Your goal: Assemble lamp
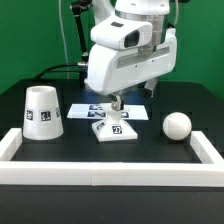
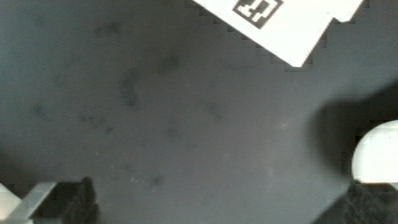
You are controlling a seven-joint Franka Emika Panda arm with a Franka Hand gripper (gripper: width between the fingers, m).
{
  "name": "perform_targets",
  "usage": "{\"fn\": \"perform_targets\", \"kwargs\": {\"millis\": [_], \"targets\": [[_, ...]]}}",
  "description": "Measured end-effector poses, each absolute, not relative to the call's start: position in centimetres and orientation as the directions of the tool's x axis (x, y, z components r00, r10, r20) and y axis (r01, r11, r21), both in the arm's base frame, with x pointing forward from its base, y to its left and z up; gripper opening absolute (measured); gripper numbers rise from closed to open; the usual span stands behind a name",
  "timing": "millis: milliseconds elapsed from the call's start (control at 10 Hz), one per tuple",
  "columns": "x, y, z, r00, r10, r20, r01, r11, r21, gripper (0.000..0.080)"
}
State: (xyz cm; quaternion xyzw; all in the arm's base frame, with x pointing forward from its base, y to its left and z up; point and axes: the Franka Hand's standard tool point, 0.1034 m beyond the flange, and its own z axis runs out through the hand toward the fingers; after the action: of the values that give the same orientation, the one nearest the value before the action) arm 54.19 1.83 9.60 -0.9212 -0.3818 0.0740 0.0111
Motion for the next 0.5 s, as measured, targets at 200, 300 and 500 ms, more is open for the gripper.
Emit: {"fn": "perform_targets", "kwargs": {"millis": [200, 300, 500], "targets": [[54.18, 1.9, 9.6, 0.707, 0.695, -0.131, 0.692, -0.718, -0.077, 0.0699], [54.18, 1.91, 9.6, 0.707, 0.694, -0.131, 0.691, -0.719, -0.077, 0.0699], [54.12, 1.92, 9.54, 0.707, 0.695, -0.131, 0.691, -0.718, -0.077, 0.0699]]}}
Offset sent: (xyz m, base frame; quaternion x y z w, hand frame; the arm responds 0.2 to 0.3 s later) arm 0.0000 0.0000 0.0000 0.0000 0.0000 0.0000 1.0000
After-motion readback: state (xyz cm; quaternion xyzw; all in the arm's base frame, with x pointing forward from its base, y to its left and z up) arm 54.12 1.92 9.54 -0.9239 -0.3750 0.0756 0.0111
